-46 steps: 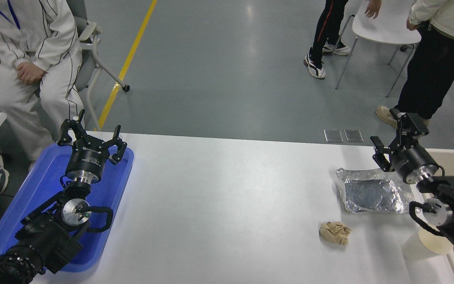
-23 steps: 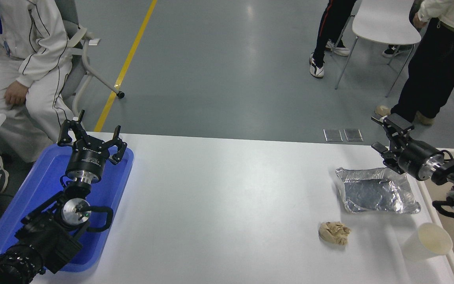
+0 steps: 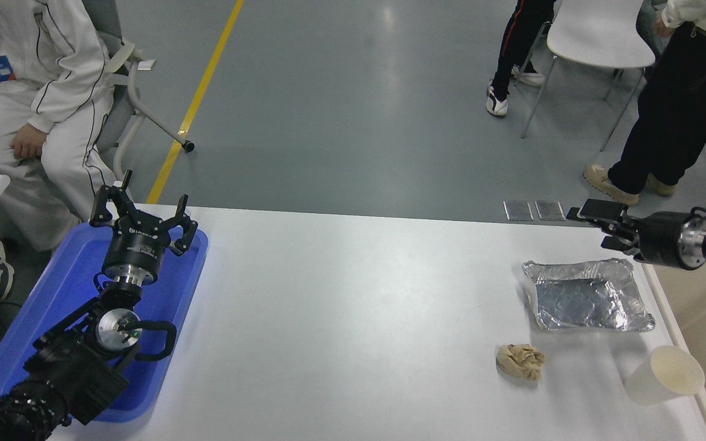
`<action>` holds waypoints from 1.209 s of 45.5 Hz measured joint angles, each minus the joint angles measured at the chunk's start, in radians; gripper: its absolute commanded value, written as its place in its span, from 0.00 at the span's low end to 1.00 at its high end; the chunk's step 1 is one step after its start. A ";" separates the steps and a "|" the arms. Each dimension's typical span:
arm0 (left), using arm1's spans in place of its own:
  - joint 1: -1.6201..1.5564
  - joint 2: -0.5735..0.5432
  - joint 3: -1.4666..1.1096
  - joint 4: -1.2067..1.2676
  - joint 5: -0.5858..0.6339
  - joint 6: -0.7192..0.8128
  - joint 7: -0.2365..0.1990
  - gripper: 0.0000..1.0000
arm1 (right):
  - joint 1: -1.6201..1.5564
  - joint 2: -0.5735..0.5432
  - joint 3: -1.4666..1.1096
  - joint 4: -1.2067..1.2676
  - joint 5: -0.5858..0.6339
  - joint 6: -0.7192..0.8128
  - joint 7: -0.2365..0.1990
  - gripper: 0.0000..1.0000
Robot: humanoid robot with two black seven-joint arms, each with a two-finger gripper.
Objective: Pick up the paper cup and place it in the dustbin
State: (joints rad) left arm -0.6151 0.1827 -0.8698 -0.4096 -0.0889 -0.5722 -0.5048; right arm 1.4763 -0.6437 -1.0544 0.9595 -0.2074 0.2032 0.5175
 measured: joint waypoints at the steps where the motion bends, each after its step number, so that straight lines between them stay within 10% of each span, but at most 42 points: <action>1: 0.000 0.000 0.000 0.000 0.000 0.000 0.000 1.00 | 0.020 0.006 -0.025 0.011 -0.001 0.003 0.000 1.00; 55: 0.000 0.000 0.000 0.000 0.000 0.000 -0.001 1.00 | 0.716 0.284 -0.425 0.330 -0.352 0.571 -0.004 1.00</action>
State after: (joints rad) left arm -0.6151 0.1828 -0.8698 -0.4096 -0.0890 -0.5718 -0.5055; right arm 2.1919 -0.3602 -1.4792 1.2897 -0.5593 0.7738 0.5139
